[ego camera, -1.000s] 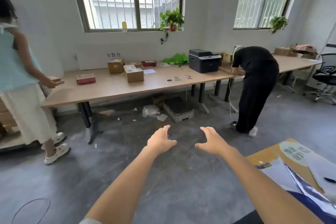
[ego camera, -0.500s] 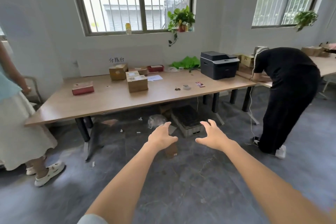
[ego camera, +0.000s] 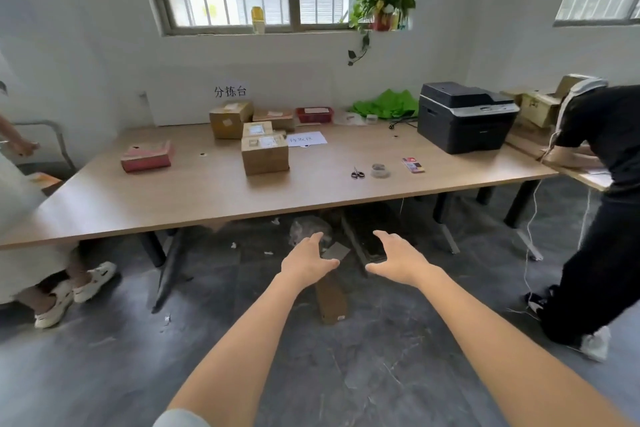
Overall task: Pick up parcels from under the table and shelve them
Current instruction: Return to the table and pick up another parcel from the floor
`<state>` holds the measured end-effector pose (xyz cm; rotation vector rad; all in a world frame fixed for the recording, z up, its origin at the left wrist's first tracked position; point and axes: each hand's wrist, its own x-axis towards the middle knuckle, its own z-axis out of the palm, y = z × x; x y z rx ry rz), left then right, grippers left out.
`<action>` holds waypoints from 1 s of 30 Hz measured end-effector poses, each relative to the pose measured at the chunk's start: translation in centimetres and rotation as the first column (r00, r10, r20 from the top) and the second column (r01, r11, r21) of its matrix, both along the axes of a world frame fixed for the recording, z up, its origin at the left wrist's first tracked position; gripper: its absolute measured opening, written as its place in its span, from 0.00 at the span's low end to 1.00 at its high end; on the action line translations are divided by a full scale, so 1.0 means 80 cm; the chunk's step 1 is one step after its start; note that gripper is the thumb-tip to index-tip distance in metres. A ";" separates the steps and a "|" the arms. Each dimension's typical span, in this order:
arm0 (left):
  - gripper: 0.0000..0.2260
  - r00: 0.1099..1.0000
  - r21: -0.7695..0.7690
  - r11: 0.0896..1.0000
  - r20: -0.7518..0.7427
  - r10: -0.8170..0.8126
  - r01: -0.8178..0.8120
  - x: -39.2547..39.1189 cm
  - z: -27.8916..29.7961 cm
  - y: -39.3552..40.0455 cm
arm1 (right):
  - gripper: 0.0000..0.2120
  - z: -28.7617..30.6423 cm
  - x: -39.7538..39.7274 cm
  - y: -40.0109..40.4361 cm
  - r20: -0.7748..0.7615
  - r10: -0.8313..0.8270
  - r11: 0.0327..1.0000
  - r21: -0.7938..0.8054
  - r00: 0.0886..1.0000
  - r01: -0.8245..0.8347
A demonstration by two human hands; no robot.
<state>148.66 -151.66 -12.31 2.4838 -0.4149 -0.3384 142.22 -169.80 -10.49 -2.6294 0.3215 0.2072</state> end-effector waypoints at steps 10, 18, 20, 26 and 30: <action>0.33 0.997 0.006 0.999 -0.065 0.033 -0.033 0.268 -0.082 -0.070 | 0.38 -0.088 0.274 -0.062 -0.093 0.070 0.997 -0.020 0.993 -0.072; 0.35 0.960 0.080 0.995 -0.266 0.085 -0.066 0.431 -0.180 -0.109 | 0.38 -0.179 0.447 -0.091 -0.227 0.104 0.994 0.043 0.968 -0.097; 0.35 0.946 0.097 0.993 -0.310 0.090 -0.063 0.454 -0.213 -0.118 | 0.38 -0.210 0.477 -0.100 -0.273 0.112 0.993 0.070 0.956 -0.096; 0.34 0.900 0.140 0.985 -0.410 0.147 -0.098 0.507 -0.351 -0.130 | 0.38 -0.342 0.557 -0.123 -0.340 0.103 0.989 0.137 0.935 -0.059; 0.35 0.885 0.162 0.982 -0.439 0.156 -0.093 0.547 -0.486 -0.142 | 0.38 -0.476 0.604 -0.138 -0.378 0.099 0.987 0.157 0.920 -0.041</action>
